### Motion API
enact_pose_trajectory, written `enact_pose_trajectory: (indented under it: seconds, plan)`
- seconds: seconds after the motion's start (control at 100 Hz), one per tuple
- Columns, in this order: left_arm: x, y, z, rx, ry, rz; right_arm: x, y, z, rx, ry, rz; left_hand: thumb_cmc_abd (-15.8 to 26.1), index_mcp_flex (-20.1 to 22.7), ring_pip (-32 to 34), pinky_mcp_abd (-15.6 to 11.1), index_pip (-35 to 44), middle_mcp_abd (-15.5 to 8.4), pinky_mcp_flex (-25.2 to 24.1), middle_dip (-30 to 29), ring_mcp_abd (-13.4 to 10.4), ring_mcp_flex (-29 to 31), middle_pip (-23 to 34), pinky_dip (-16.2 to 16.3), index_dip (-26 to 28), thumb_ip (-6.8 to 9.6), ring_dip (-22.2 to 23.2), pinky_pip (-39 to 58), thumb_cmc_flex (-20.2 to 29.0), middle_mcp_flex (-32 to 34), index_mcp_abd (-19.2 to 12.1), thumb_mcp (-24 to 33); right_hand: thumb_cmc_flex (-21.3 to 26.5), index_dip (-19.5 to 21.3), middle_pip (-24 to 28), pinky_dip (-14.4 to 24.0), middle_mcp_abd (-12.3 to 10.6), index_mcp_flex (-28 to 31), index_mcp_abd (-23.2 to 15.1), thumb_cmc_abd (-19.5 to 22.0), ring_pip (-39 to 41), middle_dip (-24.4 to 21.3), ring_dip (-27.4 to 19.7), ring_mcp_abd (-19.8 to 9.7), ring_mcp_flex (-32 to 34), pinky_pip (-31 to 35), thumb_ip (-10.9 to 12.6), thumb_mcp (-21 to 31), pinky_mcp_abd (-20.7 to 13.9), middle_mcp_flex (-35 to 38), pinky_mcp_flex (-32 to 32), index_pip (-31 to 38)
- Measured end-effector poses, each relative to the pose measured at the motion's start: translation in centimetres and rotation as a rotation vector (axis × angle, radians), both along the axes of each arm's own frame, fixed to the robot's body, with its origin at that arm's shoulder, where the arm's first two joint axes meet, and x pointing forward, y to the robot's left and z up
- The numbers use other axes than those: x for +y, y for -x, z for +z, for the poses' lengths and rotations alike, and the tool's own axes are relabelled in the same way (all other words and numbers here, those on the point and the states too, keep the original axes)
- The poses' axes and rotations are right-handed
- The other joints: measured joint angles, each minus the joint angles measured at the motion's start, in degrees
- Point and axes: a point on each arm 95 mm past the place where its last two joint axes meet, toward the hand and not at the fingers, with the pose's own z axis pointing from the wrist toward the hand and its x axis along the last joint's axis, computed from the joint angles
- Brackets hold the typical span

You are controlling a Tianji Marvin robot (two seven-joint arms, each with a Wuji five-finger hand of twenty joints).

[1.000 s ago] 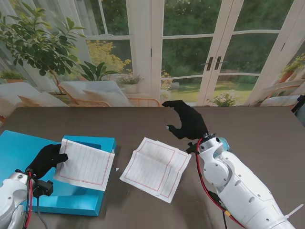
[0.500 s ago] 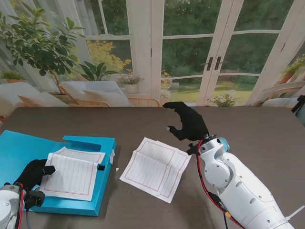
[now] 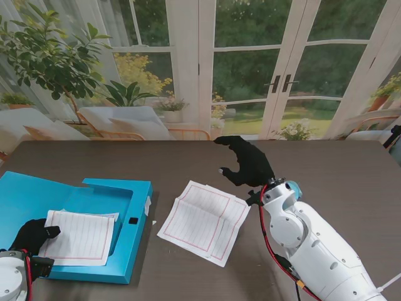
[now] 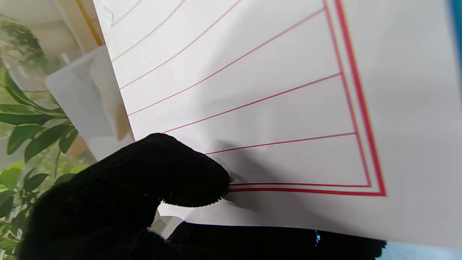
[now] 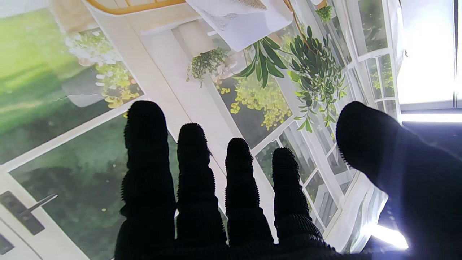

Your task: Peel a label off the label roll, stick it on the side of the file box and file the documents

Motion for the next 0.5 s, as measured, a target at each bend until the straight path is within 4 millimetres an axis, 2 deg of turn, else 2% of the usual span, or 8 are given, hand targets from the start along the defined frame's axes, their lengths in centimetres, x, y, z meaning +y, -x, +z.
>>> enact_pose_trajectory:
  seconds: [0.07, 0.13, 0.14, 0.15, 0.19, 0.22, 0.3, 0.5]
  plan:
    - [0.2, 0.0, -0.2, 0.001, -0.032, 0.033, 0.0, 0.1, -0.1, 0.005, 0.001, 0.002, 0.0, -0.6, 0.0, 0.0, 0.0, 0.0, 0.0, 0.6, 0.1, -0.7, 0.0, 0.4, 0.1, -3.03, 0.0, -0.1, 1.5, -0.4, 0.1, -0.6, 0.0, 0.0, 0.0, 0.0, 0.0, 0.0, 0.0, 0.0, 0.0, 0.0, 0.0, 0.0, 0.0, 0.0, 0.0, 0.0, 0.0, 0.0, 0.0, 0.0]
    - [0.4, 0.0, -0.5, 0.002, -0.055, 0.055, 0.0, 0.1, -0.1, 0.008, 0.002, 0.004, 0.0, -1.2, 0.1, 0.0, 0.0, 0.1, 0.0, 0.6, 0.4, -0.8, 0.0, 0.5, 0.1, -6.56, 0.0, -0.1, 2.9, -1.0, 0.4, -1.3, 0.0, 0.0, 0.0, 0.0, 0.0, 0.0, 0.0, 0.0, 0.0, 0.0, 0.0, 0.0, 0.0, 0.0, 0.0, 0.0, 0.0, 0.0, 0.0, 0.0]
    - [0.4, 0.0, -0.5, 0.004, -0.057, 0.057, 0.1, 0.1, -0.1, 0.009, 0.002, 0.005, 0.0, -1.2, 0.1, 0.0, 0.0, 0.1, 0.0, 0.6, 0.4, -0.8, 0.0, 0.5, 0.1, -6.55, 0.0, -0.1, 2.9, -1.0, 0.4, -1.3, 0.0, 0.0, 0.0, 0.0, 0.0, 0.0, 0.0, 0.0, 0.0, 0.0, 0.0, 0.0, 0.0, 0.0, 0.0, 0.0, 0.0, 0.0, 0.0, 0.0]
    - [0.4, -0.1, -0.6, 0.006, -0.058, 0.058, 0.1, 0.1, -0.1, 0.009, 0.002, 0.005, 0.0, -1.3, 0.1, 0.0, 0.0, 0.2, 0.0, 0.6, 0.5, -0.8, 0.0, 0.6, 0.1, -7.59, 0.0, -0.1, 3.5, -1.0, 0.4, -1.5, 0.0, 0.0, 0.0, 0.0, 0.0, 0.0, 0.0, 0.0, 0.0, 0.0, 0.0, 0.0, 0.0, 0.0, 0.0, 0.0, 0.0, 0.1, 0.0, 0.0]
    - [0.5, -0.1, -0.7, 0.012, -0.062, 0.061, 0.1, 0.2, -0.1, 0.01, 0.003, 0.006, -0.7, -1.4, 0.1, 0.1, 0.0, 0.2, -0.2, 0.6, 0.7, -1.4, 0.0, 0.6, 0.1, -8.95, -0.1, -0.7, 4.2, -1.0, 0.5, -1.8, 0.0, 0.0, 0.0, 0.0, 0.0, 0.0, 0.0, 0.0, 0.0, 0.0, 0.0, 0.0, 0.0, 0.0, 0.0, 0.0, 0.0, 0.7, 0.0, 0.0]
    - [0.5, -0.2, -0.8, 0.016, -0.065, 0.061, 0.1, 0.2, -0.2, 0.011, 0.003, 0.006, -0.7, -1.6, 0.1, 0.1, -0.3, 0.3, -0.5, 0.6, 0.7, -1.4, 0.0, 0.7, 0.1, -10.89, -0.1, -0.8, 5.0, -1.7, 0.5, -1.9, 0.0, 0.0, 0.0, 0.0, 0.0, 0.0, 0.0, 0.0, 0.0, 0.0, 0.0, 0.0, 0.0, 0.0, 0.0, 0.0, 0.0, 0.7, 0.0, 0.0]
    - [0.5, -0.5, -1.1, 0.026, -0.08, 0.055, 0.1, 0.2, -0.2, 0.013, 0.005, 0.007, -1.3, -2.0, 0.1, 0.1, -0.6, 0.3, -0.7, 0.6, 0.7, -2.2, 0.0, 1.2, 0.1, -13.72, -0.2, -0.8, 5.7, -1.7, 0.5, -2.0, 0.0, 0.0, 0.0, 0.0, 0.0, 0.0, 0.0, 0.1, 0.0, 0.0, 0.0, 0.0, 0.0, 0.0, 0.0, 0.0, 0.0, 0.7, 0.0, 0.0]
    - [0.5, -1.5, -1.7, 0.017, -0.09, 0.06, 0.1, 0.3, -0.3, 0.019, 0.009, 0.009, -1.3, -2.0, 0.1, 0.1, -0.6, 0.3, -0.7, 0.6, 0.8, -2.2, 0.0, 1.2, 0.4, -13.65, -0.7, -0.9, 5.6, -1.7, 0.5, -1.8, 0.0, 0.0, 0.0, 0.0, 0.0, 0.0, 0.0, 1.5, 0.0, 0.0, 0.0, 0.0, 0.6, 0.0, 0.0, 0.0, 0.0, 0.7, 0.0, 0.0]
